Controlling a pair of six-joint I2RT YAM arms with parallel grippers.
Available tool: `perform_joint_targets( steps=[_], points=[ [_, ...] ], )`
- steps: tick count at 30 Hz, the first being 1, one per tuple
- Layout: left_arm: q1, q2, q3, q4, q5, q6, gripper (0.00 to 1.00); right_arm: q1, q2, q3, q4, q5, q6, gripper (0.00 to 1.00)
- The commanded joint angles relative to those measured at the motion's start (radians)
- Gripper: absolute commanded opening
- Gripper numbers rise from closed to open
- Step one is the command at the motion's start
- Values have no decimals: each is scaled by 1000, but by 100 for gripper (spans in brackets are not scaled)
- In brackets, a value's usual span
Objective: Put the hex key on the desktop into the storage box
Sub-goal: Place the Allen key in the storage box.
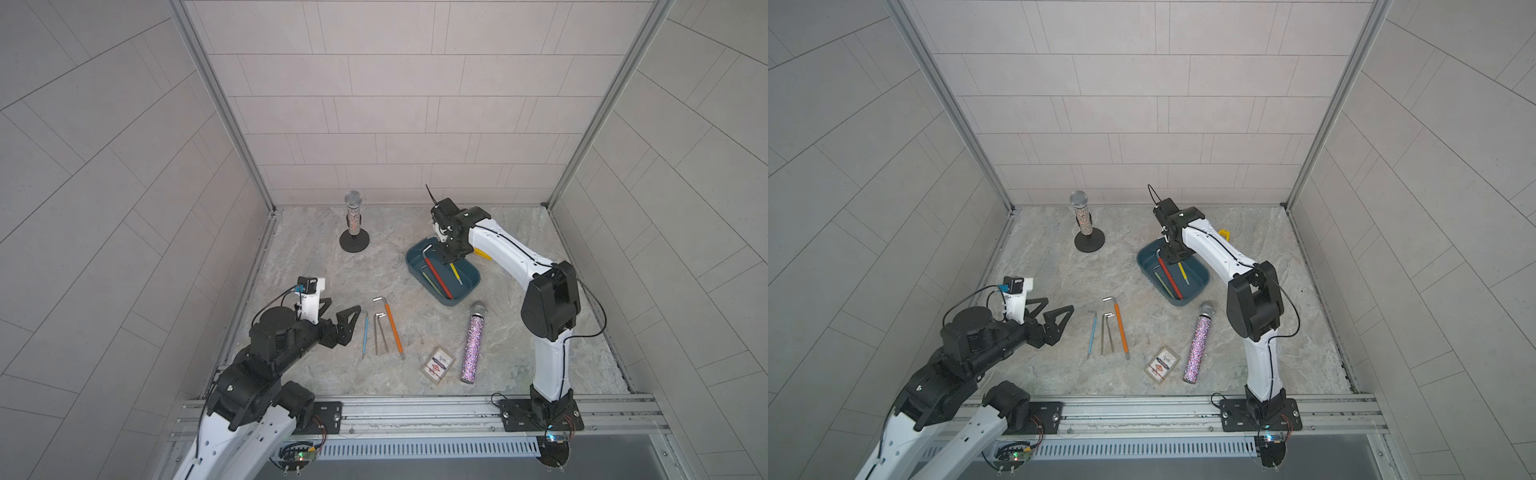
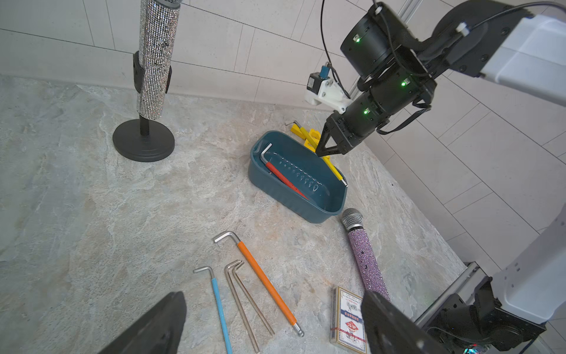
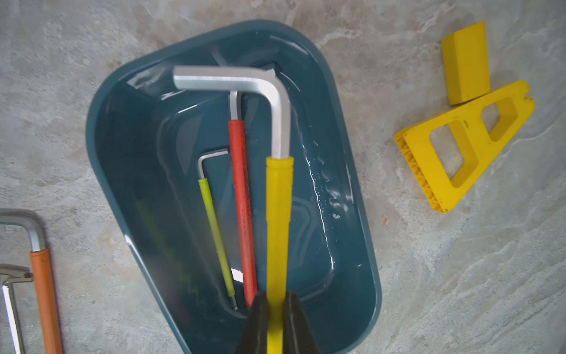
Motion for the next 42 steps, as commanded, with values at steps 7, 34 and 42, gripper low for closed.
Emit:
perform_joint_targets(
  steps=[7,34,42],
  points=[
    [6,3,-9,28,-1,4,97,-21,73,36,-9,-23,-36,0],
    [7,9,-9,30,0,5,97,-46,263,134,-49,-20,-10,11],
    [10,8,-9,31,2,3,97,-45,206,128,-48,-16,0,39]
  ],
)
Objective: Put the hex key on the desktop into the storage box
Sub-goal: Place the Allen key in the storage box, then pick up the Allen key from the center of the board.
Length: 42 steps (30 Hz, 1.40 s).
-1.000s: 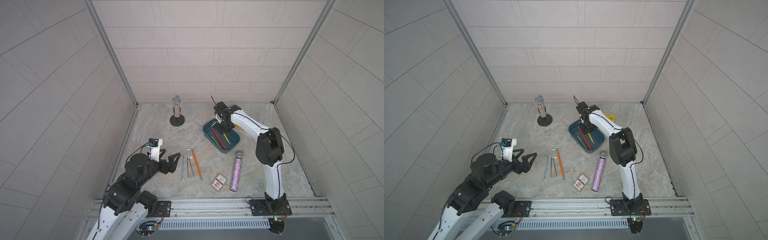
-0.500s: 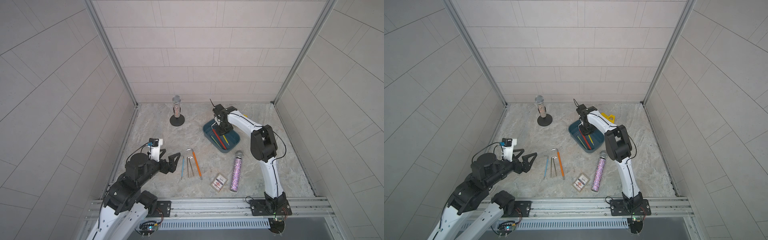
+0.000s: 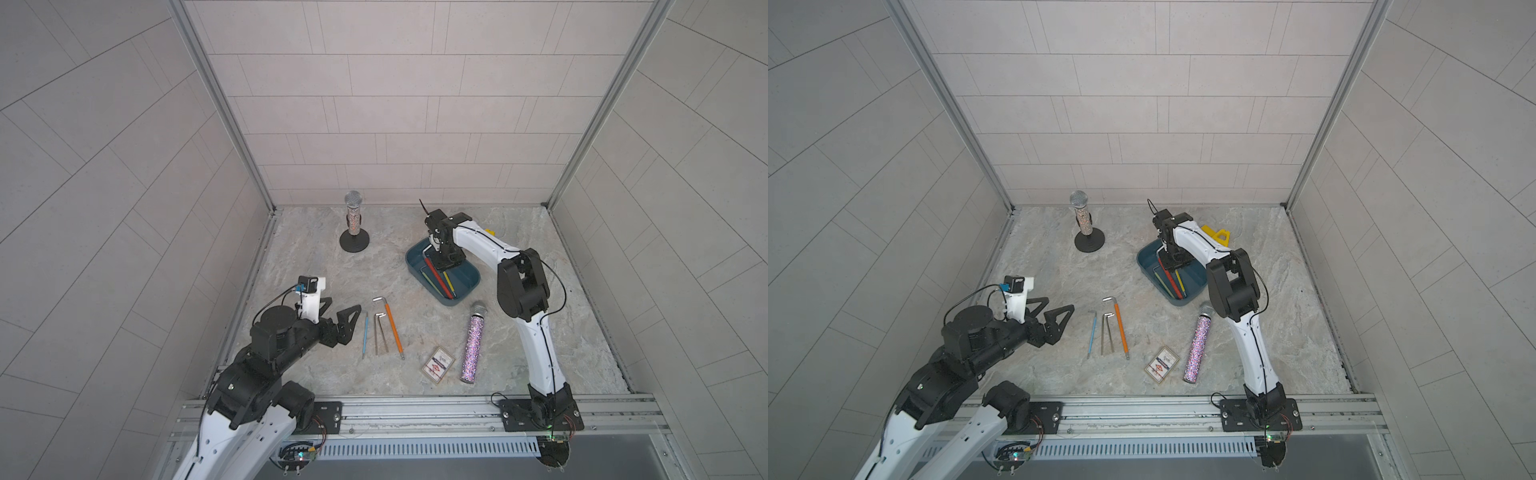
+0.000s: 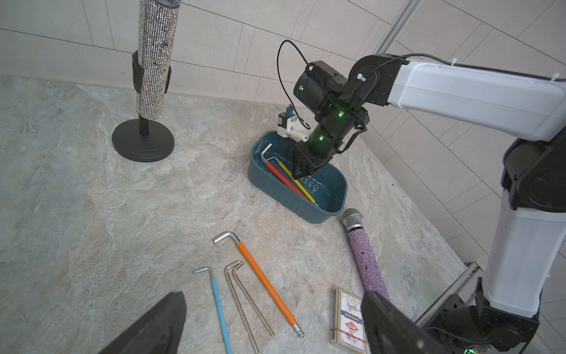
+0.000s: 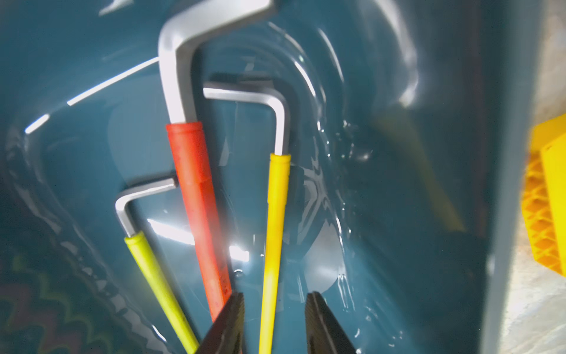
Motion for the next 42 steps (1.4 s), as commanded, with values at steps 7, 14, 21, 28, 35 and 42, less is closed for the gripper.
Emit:
perform_joint_targets(
  steps=[7,14,21,28,35,42],
  points=[
    [8,-5,-9,25,-3,3,97,62,-242,-69,29,5,95,37],
    [9,-24,-9,22,-12,3,97,288,-369,-254,198,10,321,33],
    [9,-40,-10,20,-19,3,97,447,-299,-231,210,16,425,32],
    [11,-46,-11,22,-20,3,97,503,-225,-220,182,24,480,32],
    [12,-43,-11,24,-17,3,97,528,-171,-238,169,-3,513,33],
    [14,-43,-11,24,-15,3,97,532,-120,-241,178,-20,528,33]
  ],
)
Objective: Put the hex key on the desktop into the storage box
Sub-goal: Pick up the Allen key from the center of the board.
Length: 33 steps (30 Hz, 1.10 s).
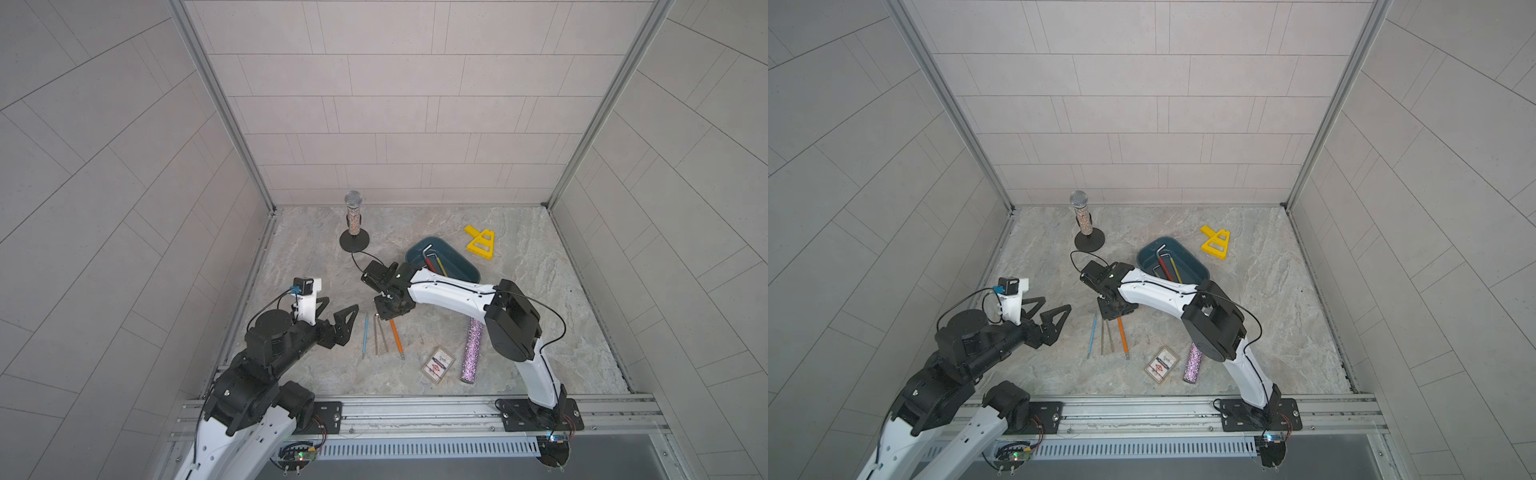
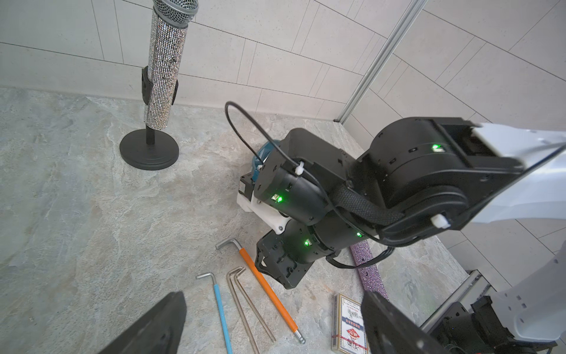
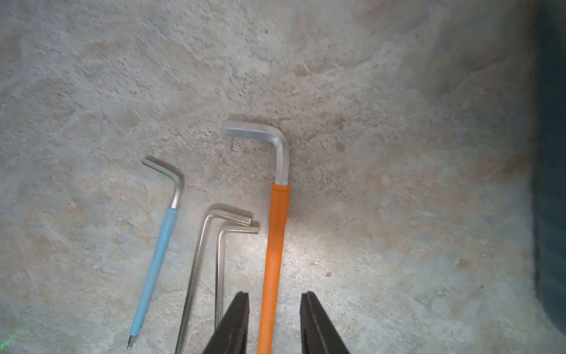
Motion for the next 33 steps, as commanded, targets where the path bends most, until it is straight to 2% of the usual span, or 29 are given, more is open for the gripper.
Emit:
perform_joint_targets(
  steps=[1,20,33],
  points=[
    [7,-8,-11,24,-1,3,97,7,35,-7,-23,-2,24,33],
    [10,-7,-12,27,1,3,97,10,93,-22,-14,-18,52,26],
    [14,-6,-12,28,4,1,97,10,67,-24,-12,-9,51,0]
  ],
)
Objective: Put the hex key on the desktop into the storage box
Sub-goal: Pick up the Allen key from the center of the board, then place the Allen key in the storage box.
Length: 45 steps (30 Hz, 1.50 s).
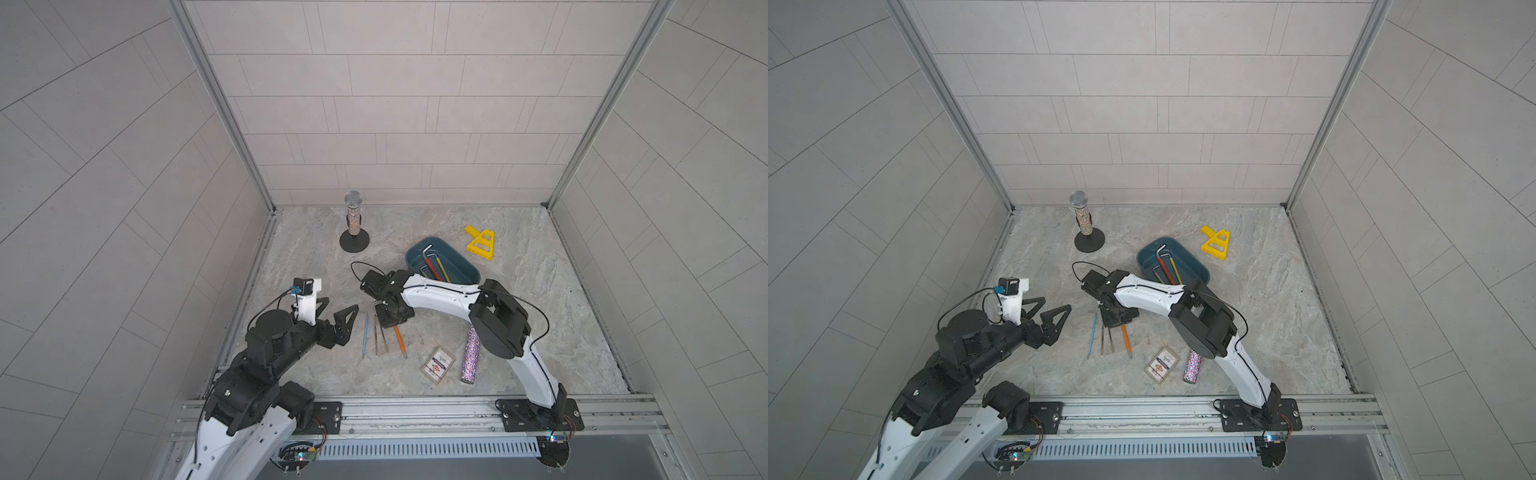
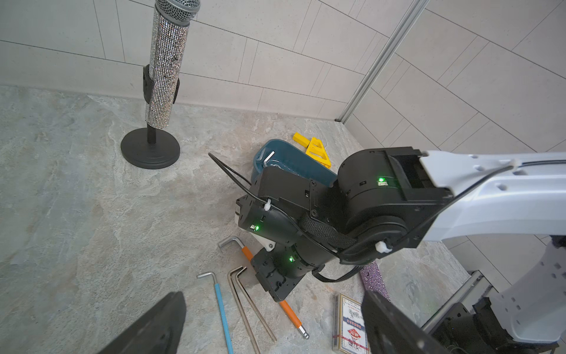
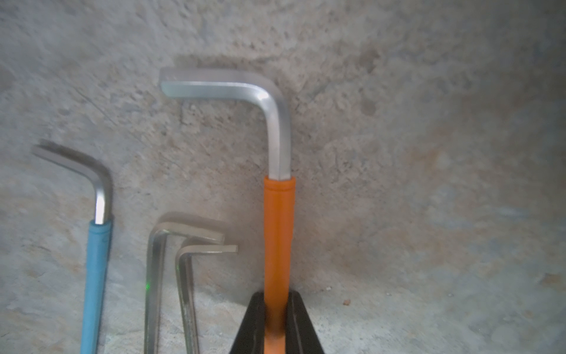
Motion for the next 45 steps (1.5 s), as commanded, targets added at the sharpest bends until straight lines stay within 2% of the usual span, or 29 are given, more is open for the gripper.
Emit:
perform_joint_targets(
  steps=[1,16,22,27,36,45],
  points=[
    [9,-6,-9,27,3,1,97,7,-10,-7,-19,20,4,0],
    [10,4,-9,28,8,2,97,-39,-215,66,-129,164,-127,0],
    [10,5,-8,28,8,2,97,-137,-289,104,-169,208,-232,0],
    [10,5,-8,28,8,2,97,-273,-319,117,-176,178,-295,0],
    [9,7,-9,27,7,2,97,-449,-239,166,-161,113,-363,0],
    [10,8,-9,26,5,2,97,-508,-118,196,-162,19,-366,0]
  ],
)
